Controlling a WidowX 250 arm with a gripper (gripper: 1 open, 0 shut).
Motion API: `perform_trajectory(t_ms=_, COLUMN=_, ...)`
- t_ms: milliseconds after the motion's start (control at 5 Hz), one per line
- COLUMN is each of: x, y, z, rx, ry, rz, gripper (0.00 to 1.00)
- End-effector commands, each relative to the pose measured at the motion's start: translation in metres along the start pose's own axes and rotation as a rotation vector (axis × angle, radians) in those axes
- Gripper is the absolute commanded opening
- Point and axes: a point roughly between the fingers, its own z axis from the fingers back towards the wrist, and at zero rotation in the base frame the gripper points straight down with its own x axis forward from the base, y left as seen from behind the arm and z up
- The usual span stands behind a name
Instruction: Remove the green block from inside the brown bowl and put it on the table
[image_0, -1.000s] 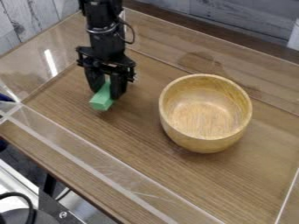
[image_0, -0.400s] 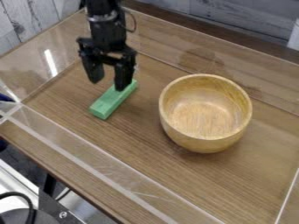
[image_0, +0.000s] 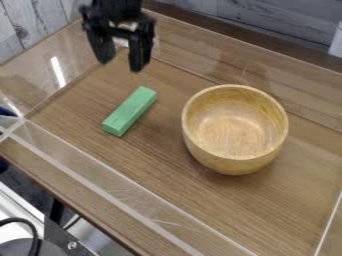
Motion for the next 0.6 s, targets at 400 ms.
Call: perform_trajectory(t_ms=400, x=-0.001, y=-0.008, z=-0.023, rx=0.011, ry=-0.045, rz=-0.044, gripper=1.00)
